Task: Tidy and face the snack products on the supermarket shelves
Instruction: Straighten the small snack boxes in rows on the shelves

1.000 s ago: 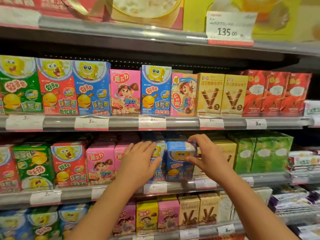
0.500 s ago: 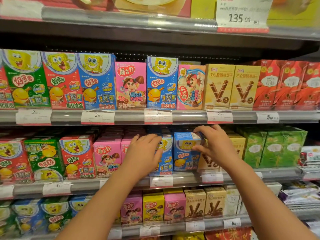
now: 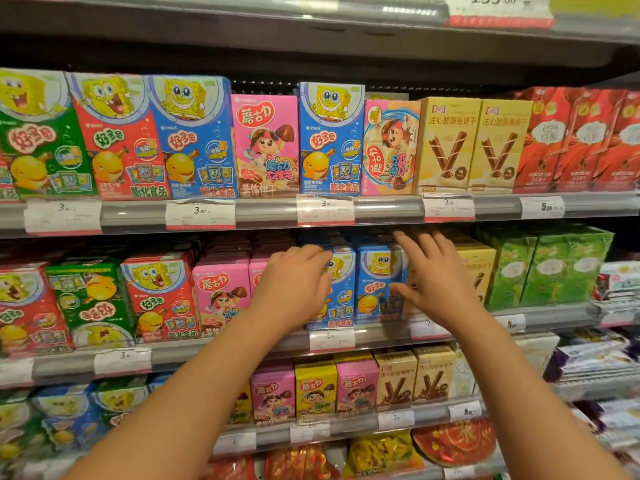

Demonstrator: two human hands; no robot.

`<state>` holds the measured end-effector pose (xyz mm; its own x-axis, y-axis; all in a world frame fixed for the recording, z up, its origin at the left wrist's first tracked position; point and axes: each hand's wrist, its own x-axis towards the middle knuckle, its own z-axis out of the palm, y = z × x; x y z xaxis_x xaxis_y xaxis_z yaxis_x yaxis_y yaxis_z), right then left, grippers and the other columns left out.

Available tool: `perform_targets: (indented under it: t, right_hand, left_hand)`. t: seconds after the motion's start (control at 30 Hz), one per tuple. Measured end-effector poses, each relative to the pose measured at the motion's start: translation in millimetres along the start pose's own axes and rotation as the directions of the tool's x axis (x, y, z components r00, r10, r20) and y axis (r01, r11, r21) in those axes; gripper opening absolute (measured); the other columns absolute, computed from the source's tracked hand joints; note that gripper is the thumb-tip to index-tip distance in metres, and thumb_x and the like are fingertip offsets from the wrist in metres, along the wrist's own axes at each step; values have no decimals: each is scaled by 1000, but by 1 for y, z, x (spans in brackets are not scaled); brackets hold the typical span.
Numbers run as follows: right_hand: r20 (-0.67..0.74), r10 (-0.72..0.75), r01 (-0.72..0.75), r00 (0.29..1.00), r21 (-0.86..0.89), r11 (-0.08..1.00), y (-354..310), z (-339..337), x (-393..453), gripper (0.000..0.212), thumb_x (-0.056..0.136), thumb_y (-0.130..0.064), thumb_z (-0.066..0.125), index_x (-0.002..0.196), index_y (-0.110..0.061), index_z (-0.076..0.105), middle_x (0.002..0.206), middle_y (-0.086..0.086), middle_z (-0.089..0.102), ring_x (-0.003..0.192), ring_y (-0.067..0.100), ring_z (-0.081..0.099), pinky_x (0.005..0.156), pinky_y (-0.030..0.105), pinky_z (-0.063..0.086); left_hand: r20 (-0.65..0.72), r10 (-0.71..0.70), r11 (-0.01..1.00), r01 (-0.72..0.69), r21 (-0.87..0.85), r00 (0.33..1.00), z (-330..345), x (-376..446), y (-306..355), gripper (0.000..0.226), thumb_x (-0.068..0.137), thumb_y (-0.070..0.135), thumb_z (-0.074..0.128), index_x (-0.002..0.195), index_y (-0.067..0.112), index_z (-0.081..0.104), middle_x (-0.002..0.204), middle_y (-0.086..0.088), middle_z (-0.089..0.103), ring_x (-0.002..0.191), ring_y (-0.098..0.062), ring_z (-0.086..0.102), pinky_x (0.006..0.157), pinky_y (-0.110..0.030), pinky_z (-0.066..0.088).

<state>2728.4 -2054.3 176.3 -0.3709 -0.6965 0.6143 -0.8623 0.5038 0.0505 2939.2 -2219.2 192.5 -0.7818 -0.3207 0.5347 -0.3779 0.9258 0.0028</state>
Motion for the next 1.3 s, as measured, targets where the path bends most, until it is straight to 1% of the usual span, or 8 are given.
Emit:
perform_targets:
  t: [0.17,0.3,0.4,0.6,0.73,0.83,1.07,1.3]
  right_hand:
    - [-420,167,6,892,381,925,-41,38,-80,36,92,-24,58,127,-14,59,126,5,59,115,23,56,98,28,42]
    - [-73,172,-135,982,362,923,-87,99,-151,35,88,-25,63,121,-16,64,123,1,59,107,23,62,77,31,53]
    - [192,119,-159,974,207,965,-105,130,-160,63,84,-25,74,142,-12,54,143,12,53,131,34,51,100,45,49]
    - [403,179,-181,897,-35,983,-116,155,-144,80,89,-42,68,155,-15,31,160,16,31,152,40,18,119,53,32]
    - [286,222,-233,932,2,973,-117,160,-150,61,75,-27,86,126,-4,62,141,20,57,138,44,44,102,59,47]
    - [236,206,-211,950,-4,977,-112,163,-153,46,74,-23,86,111,-10,62,120,14,67,120,40,54,87,50,50]
    - [169,-12,12,986,1,1000,-90,142,-136,38,66,-22,93,96,-11,73,96,9,69,91,37,59,72,44,48]
    - [219,108,-186,970,375,908,-70,91,-154,37,74,-36,83,105,-26,65,99,-10,62,91,16,55,74,34,47]
  left_hand:
    - [-17,22,999,-23,-29,1000,1,-1,-2,51,101,34,47,150,21,43,151,-2,46,135,-25,41,108,-46,38]
    - [-226,93,975,-135,-178,970,0,-28,-3,42,94,16,59,136,11,61,145,-10,54,135,-31,47,109,-49,39]
    - [-415,109,943,-226,-244,903,15,-78,-14,26,88,6,61,111,9,74,119,-7,69,113,-28,62,97,-43,46]
    - [-163,-273,857,163,-490,948,74,-205,-65,25,92,16,53,96,17,78,91,10,73,86,-6,69,74,-34,58]
    - [52,-337,896,338,-288,940,107,-232,-97,31,90,6,64,117,17,74,122,4,68,117,-17,60,106,-26,41]
    - [153,-297,936,319,-151,943,118,-221,-109,39,91,13,61,130,13,65,139,-4,58,131,-25,51,114,-37,37]
    - [256,-348,932,301,203,902,129,-190,-115,48,84,31,70,131,21,62,121,-2,67,114,-28,57,100,-44,41]
    - [247,-403,895,323,309,881,134,-180,-110,37,79,29,76,114,19,71,102,-4,74,100,-30,64,89,-45,43]
